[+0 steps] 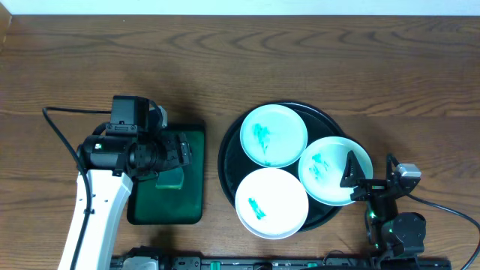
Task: Clean dirty plates on tray and stack at the side
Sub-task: 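Move the left gripper over the sponge on the green tray, then reach the right gripper to the top-left plate rim and grip it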
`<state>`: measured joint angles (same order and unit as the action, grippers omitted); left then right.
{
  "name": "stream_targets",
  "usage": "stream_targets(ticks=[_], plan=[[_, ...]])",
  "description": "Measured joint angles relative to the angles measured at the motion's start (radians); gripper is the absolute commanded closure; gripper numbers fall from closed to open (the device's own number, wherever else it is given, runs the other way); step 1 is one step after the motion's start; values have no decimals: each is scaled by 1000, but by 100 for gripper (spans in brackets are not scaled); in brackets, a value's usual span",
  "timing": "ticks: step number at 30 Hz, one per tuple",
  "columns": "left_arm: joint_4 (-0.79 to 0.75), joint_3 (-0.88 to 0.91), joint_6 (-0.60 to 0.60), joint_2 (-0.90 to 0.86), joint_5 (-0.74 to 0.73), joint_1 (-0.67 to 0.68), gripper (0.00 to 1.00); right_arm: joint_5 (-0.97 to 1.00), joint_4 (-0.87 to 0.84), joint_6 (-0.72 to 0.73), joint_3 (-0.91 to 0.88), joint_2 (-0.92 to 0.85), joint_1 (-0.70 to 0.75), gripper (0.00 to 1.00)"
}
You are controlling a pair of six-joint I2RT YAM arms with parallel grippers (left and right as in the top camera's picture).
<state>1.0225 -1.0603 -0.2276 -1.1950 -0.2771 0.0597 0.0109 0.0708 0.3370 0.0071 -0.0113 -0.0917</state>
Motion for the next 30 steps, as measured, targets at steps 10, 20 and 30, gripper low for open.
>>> stream_targets(ticks=[10,20,30], plan=[[3,0,0,0,15,0,15,-3,0,0,0,0,0,1],[13,0,0,0,18,0,15,-238,123,-50,68,-81,-1,1],[13,-1,0,0,19,0,15,-340,503,-208,551,-458,-1,1]])
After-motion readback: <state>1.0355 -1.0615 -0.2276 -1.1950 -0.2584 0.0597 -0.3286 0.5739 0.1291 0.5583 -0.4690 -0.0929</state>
